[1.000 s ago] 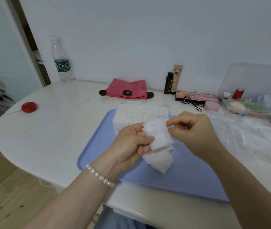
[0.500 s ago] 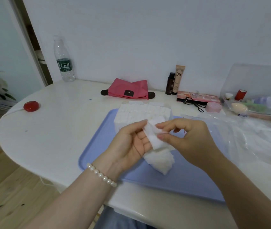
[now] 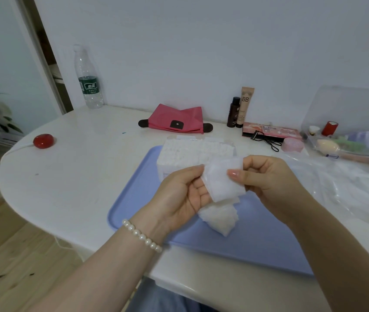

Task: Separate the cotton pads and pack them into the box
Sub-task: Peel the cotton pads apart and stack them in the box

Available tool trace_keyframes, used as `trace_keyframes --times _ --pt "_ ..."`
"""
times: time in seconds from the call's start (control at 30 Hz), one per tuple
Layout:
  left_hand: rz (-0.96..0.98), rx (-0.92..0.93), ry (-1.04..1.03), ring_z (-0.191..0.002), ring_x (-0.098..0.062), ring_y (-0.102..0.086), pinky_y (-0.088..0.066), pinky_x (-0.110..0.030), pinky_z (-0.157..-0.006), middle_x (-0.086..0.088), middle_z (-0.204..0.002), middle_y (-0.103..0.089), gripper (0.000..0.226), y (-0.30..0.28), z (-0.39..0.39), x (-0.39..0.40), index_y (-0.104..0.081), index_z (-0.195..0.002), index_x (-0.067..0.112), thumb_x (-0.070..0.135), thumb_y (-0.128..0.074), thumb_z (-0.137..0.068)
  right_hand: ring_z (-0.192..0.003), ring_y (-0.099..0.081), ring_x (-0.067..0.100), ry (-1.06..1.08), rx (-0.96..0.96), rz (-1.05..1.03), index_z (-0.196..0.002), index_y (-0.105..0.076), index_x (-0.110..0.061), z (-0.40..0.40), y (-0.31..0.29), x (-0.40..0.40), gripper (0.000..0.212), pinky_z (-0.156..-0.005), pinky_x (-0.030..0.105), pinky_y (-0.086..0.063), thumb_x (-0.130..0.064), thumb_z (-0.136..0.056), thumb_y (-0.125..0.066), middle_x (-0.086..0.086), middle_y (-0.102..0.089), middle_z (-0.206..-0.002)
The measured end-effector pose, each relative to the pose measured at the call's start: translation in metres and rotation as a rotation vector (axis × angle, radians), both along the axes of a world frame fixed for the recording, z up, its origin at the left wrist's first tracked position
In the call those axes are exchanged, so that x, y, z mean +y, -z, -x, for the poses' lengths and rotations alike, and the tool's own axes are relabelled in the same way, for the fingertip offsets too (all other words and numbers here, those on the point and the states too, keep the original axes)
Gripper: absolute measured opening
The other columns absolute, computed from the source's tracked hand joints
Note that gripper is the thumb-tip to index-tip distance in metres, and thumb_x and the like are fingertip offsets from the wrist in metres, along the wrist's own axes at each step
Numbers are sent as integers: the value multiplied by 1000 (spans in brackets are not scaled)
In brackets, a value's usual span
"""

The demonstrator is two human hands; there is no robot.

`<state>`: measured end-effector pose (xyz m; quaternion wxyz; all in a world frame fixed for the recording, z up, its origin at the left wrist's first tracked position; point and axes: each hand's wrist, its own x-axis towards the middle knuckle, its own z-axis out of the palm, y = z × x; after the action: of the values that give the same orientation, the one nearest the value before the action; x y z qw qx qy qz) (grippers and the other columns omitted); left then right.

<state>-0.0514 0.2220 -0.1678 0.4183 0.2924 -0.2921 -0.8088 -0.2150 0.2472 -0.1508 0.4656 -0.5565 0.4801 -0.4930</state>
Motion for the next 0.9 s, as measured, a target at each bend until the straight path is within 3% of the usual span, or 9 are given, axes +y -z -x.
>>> trace_keyframes --times 0.07,0.2,0.33,0.47,0.6,0.7,0.77,0.83,0.9 --pt "14 -11 15 -103 -29 -65 -53 -38 -90 -24 -116 -64 36 0 0 0 -55 -120 -8 13 -36 -98 -65 -43 25 19 33 -17 -64 -66 -2 0 -2 0 39 -61 32 -39 -30 -48 -87 28 -53 -68" --pt "21 -16 35 -105 -31 -64 -52 -40 -91 -24 -114 -65 37 0 -1 1 -55 -119 -8 16 -37 -97 -38 -46 2 72 49 -19 -69 -63 5 0 -2 1 9 -43 11 -37 4 -72 -71 -6 -55 -42" --pt "38 -11 24 -95 -28 -68 -55 -38 -84 -23 -111 -66 37 -1 1 2 -58 -116 -4 23 -45 -94 -40 -53 1 125 39 -27 -70 -63 4 -3 -4 2 8 -43 11 -41 8 -74 -70 -6 -60 -45" --pt "115 -51 11 -88 -25 -69 -56 -36 -83 -21 -104 -69 30 0 2 5 -62 -101 -7 13 -58 -79 -38 -51 0 144 28 -33 -68 -62 3 -4 -4 3 11 -42 10 -40 9 -74 -68 -7 -58 -42" --pt "96 -89 -24 -86 -25 -70 -57 -36 -82 -24 -104 -68 24 1 5 4 -61 -105 -10 7 -50 -92 -44 -56 4 187 63 -44 -65 -63 -1 -6 -4 2 13 -47 14 -45 5 -71 -73 -2 -62 -49" --pt "60 -88 -28 -79 -24 -71 -59 -33 -75 -22 -96 -70 22 0 6 4 -62 -101 -8 6 -47 -94 -47 -47 3 285 290 56 -70 -60 -14 -5 2 0 23 -53 20 -44 -4 -66 -80 -2 -54 -55" --pt "39 -99 -28 -79 -24 -70 -59 -33 -74 -22 -99 -70 25 -1 6 3 -60 -108 -9 7 -48 -94 -56 -41 4 357 547 277 -74 -54 -23 -4 5 -1 32 -57 12 -36 -10 -65 -81 -7 -46 -63" --pt "28 -115 -13 -78 -23 -70 -59 -32 -71 -21 -97 -70 26 -3 5 2 -60 -110 -8 9 -47 -94 -70 -41 1 316 718 537 -78 -58 -25 -3 6 -1 24 -68 6 -33 -15 -67 -75 -13 -44 -76" --pt "38 -136 17 -73 -21 -70 -59 -29 -63 -17 -86 -71 26 -5 4 3 -61 -108 -7 11 -47 -95 -79 -38 2 250 786 637 -82 -67 -19 -3 9 -1 14 -77 3 -30 -17 -68 -69 -11 -43 -82"
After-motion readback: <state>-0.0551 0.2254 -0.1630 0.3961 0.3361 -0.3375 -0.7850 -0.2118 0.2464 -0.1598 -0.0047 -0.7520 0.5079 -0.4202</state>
